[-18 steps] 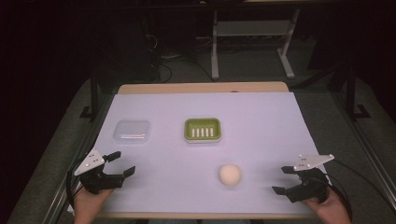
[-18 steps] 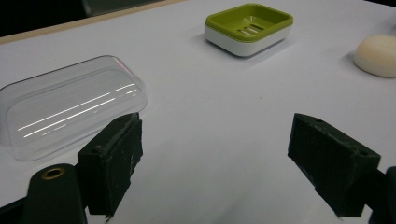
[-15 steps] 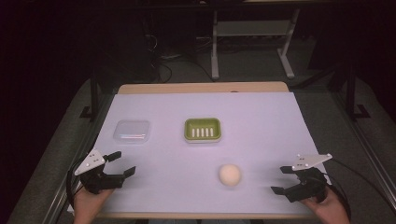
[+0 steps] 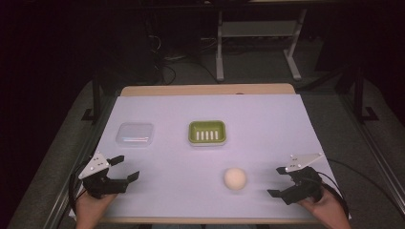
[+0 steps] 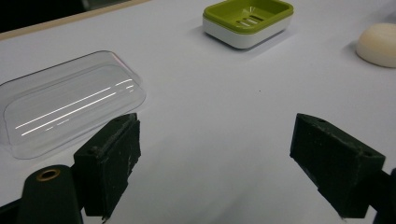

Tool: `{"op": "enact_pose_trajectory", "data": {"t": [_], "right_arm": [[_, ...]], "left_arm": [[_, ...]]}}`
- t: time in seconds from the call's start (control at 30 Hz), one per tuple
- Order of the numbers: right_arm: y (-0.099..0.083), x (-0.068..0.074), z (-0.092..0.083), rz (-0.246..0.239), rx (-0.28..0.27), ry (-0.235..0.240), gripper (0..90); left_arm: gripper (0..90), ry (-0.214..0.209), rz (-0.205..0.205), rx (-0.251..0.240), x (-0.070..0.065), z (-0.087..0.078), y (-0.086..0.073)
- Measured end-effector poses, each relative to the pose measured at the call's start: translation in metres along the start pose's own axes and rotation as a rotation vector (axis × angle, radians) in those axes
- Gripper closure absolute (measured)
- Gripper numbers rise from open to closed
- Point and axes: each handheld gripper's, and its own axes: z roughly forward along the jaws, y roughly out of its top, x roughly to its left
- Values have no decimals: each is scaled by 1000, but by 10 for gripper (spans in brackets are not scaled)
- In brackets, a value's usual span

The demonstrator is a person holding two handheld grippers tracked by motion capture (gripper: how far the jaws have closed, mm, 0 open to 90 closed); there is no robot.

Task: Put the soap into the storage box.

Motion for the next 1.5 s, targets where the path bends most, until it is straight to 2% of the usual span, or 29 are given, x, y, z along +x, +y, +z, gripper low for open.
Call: {"op": "enact_pose_trajectory", "data": {"t": [0.07, 0.1, 0.2, 0.33, 0.4, 0.47, 0.53, 0.57, 0.73, 0.93, 1.13, 1.37, 1.5], "right_arm": [[5, 1, 0, -9, 1, 4, 154], [8, 2, 0, -7, 2, 5, 154], [13, 3, 1, -21, -3, 9, 150], [28, 8, 8, -51, 16, 21, 148], [30, 9, 11, -51, 20, 24, 151], [39, 13, 19, -80, 69, 20, 154], [43, 15, 24, -86, 68, 30, 154], [45, 16, 25, -88, 72, 36, 154], [51, 17, 32, -103, 83, 53, 154], [60, 19, 40, -128, 108, 53, 147], [70, 21, 46, -133, 122, 57, 148], [79, 23, 55, -157, 143, 68, 148], [83, 24, 60, -166, 154, 73, 147]], "left_arm": [[158, -5, 15, 4, 0, 1, 0], [159, -9, 5, 4, -1, 1, 0], [159, -15, 13, 5, -1, 2, 0], [161, -17, 21, 10, -1, 2, 1], [161, -18, 11, 17, -2, 2, 1], [160, -20, 4, 30, -2, 3, 1], [161, -25, 12, 35, -2, 3, 1], [164, -31, -1, 43, -2, 3, 1], [190, -41, -15, 41, -2, 3, 0], [186, -34, 0, 46, -2, 2, 1], [165, -23, 15, 33, -3, 1, 2], [143, -30, 1, 22, -5, 1, 3], [138, -27, 13, 26, -6, 2, 4]]}}
